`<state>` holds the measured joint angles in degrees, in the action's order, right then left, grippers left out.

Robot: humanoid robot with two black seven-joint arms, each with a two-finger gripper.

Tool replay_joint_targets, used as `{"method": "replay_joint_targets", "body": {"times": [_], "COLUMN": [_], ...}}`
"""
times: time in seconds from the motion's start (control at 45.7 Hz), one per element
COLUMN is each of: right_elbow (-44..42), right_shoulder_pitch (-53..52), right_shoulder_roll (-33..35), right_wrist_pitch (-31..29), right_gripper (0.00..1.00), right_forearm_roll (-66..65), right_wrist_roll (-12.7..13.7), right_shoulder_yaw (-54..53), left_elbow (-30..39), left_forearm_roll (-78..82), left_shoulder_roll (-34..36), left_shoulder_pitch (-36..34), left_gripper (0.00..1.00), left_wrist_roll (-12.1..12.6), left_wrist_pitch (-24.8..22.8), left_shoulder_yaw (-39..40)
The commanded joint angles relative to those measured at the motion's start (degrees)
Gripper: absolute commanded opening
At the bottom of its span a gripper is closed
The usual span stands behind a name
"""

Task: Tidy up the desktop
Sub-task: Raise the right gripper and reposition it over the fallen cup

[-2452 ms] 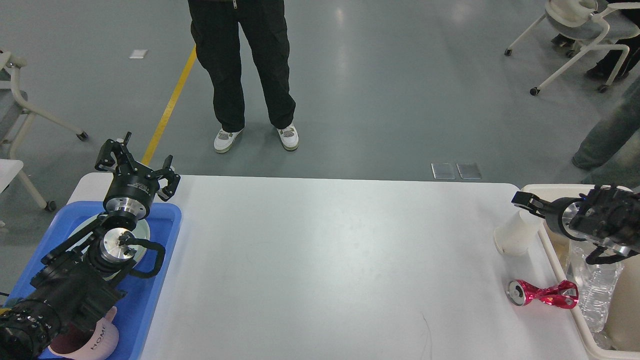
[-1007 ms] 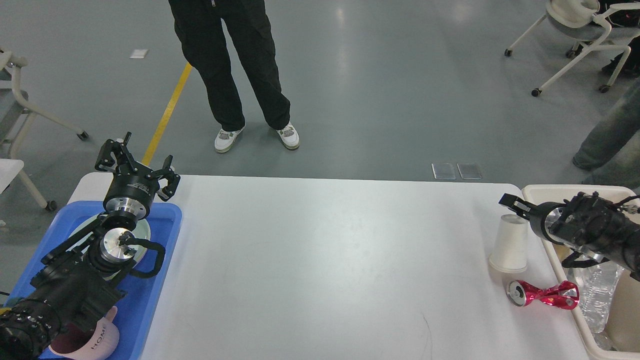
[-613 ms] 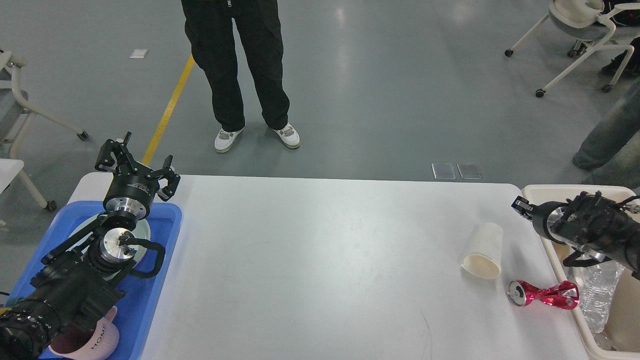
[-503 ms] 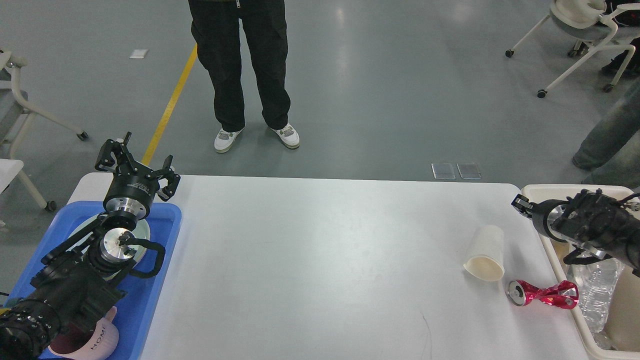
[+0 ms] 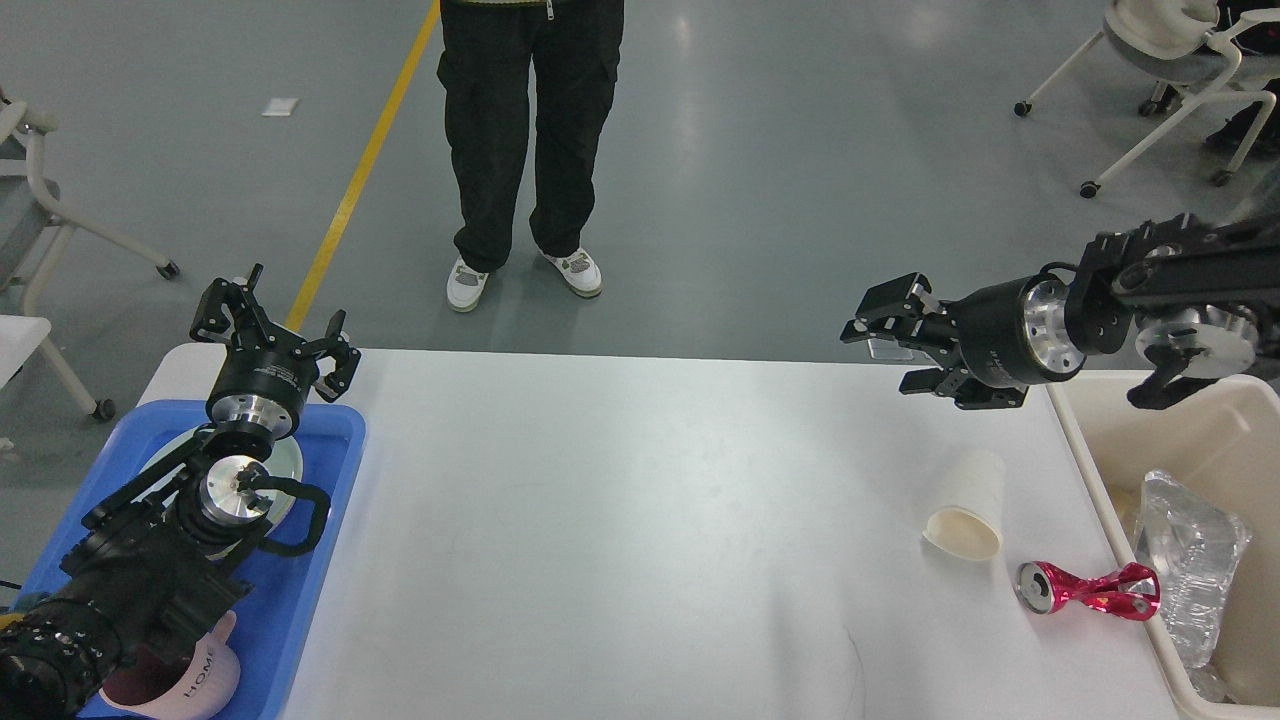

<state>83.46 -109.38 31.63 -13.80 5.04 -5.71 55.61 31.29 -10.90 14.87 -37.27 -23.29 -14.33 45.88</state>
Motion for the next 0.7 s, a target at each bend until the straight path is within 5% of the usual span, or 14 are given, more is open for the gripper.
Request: {"method": "replay_joint_targets", "body": {"times": [0.0, 0.241, 0.503, 0.679], "right_elbow": [10.93, 4.89, -26.13, -37.57], "right_shoulder_pitch": [-10.05, -6.12, 20.60, 32.99], "right_shoulder_roll": [-3.24, -5.53, -4.65, -5.18], "right_wrist_pitch": [-1.32, -0.18, 2.46, 2.90], "right_gripper": [1.00, 1.00, 1.00, 1.00], "right_forearm_roll": [-1.61, -7.49, -12.68, -11.72], "right_wrist_roll": [-0.18, 0.17, -0.18, -0.10], "right_shoulder_yaw": [3.36, 6.96, 8.63, 6.53], "left_elbow": [0.00, 0.00, 0.00, 0.00], "left_forearm_roll": [0.00, 0.00, 0.00, 0.00], "left_shoulder_roll": [-0.01, -0.01, -0.01, -0.01], "left_shoulder_pitch": [0.00, 0.00, 0.00, 0.00], "left_gripper": [0.96, 0.96, 0.96, 0.96], "left_wrist_roll": [0.00, 0.00, 0.00, 0.00], "left_wrist_pitch": [0.00, 0.00, 0.00, 0.00], "left_shoulder_yaw": [0.00, 0.09, 0.00, 0.00]}}
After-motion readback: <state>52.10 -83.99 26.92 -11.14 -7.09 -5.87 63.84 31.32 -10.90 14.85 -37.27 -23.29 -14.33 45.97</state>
